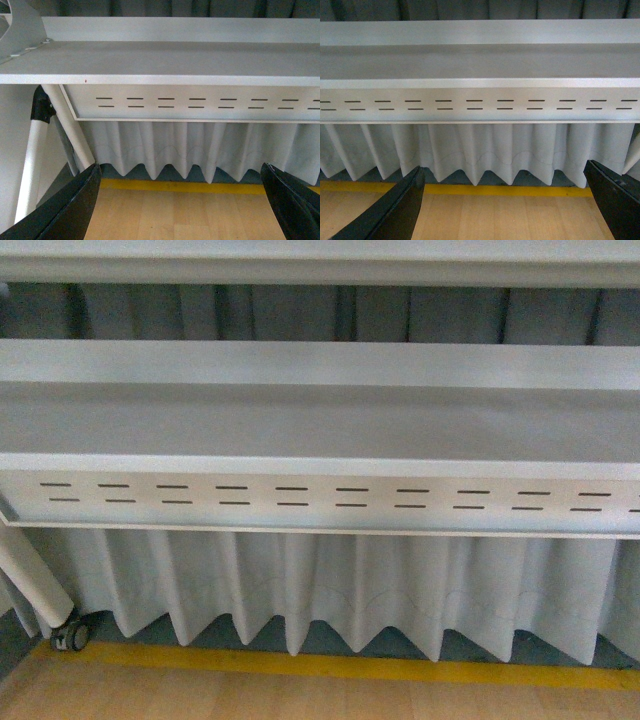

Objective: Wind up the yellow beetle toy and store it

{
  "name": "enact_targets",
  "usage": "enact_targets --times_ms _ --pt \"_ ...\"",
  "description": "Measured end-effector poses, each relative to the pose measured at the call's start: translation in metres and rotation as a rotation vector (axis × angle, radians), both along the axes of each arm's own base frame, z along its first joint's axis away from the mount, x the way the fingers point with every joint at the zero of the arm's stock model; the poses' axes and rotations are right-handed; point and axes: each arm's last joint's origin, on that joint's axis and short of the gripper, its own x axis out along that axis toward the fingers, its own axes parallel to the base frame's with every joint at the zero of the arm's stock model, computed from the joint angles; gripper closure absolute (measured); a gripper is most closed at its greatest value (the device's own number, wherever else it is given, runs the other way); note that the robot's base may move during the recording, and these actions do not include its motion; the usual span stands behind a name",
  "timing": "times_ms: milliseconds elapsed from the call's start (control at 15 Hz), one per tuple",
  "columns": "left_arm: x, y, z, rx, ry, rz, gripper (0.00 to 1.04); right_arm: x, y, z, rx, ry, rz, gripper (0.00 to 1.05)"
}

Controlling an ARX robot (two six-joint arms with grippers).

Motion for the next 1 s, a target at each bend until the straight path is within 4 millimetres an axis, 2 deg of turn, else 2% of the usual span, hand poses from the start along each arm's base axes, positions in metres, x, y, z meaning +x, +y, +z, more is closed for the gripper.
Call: enact_targets --times_ms 998 --pt "0.0000 0.0000 0.0000 0.000 0.000 0.000 0.07 0.0000 0.0000 0.0000 0.000 0.000 0.000 0.07"
